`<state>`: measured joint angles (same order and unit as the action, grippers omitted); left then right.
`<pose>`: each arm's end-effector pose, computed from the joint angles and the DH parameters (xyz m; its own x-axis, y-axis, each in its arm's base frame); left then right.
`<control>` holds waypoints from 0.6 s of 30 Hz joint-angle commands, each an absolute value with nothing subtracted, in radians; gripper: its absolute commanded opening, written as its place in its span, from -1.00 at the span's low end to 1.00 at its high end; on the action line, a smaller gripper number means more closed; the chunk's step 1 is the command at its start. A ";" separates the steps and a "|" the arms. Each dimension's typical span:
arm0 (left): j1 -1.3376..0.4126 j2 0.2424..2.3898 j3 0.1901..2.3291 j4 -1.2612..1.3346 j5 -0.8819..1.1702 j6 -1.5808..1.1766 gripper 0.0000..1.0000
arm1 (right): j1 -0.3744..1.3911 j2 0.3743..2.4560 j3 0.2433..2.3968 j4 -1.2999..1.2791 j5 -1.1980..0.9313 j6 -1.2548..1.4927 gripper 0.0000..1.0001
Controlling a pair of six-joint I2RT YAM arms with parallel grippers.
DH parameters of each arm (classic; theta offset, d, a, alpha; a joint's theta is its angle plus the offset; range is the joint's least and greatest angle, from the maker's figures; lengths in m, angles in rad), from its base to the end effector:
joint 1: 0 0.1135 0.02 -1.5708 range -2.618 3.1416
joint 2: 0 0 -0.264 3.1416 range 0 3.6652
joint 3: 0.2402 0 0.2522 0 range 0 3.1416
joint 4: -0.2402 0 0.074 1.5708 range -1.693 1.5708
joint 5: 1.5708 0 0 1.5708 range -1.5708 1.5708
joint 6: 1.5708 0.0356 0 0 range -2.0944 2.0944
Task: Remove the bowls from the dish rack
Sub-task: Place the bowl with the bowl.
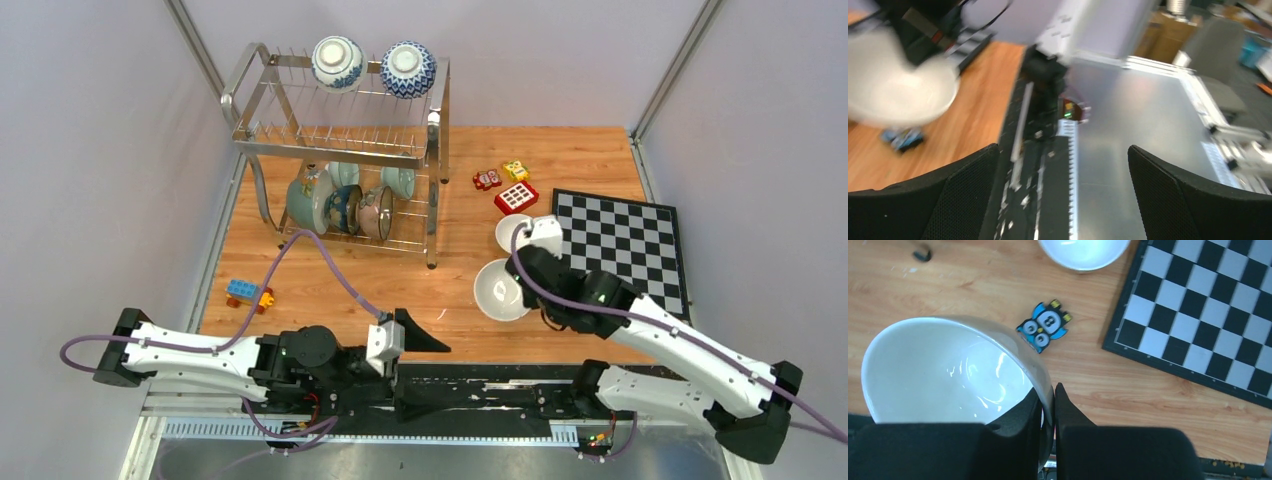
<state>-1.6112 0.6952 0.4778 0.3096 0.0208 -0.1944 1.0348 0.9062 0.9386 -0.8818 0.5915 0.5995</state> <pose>-0.0080 -0.1784 0.2984 -0.1965 -0.0785 -0.9774 0.9786 -0.0777 -0.1905 0.1031 0.1347 0.3115 -0.6132 -0.1152 -0.7815 -0.2176 0.9757 0.0270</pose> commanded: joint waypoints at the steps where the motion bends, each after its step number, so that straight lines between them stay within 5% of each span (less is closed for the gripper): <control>1: -1.602 0.673 0.512 0.082 -0.468 -0.393 1.00 | 0.792 0.890 1.022 -0.853 0.500 0.585 -0.93; 10: -1.598 0.497 0.354 -0.168 -0.783 -0.828 1.00 | 0.369 1.005 1.076 -0.698 0.190 0.590 -0.93; 18: -1.598 0.400 0.325 -0.441 -0.883 -1.029 1.00 | 0.206 1.219 1.100 -0.594 0.102 0.590 -0.94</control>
<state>-1.6039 0.4026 0.2935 -0.2630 -0.7597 -0.8753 0.2676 1.1503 1.0523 -0.6926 0.1940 0.5766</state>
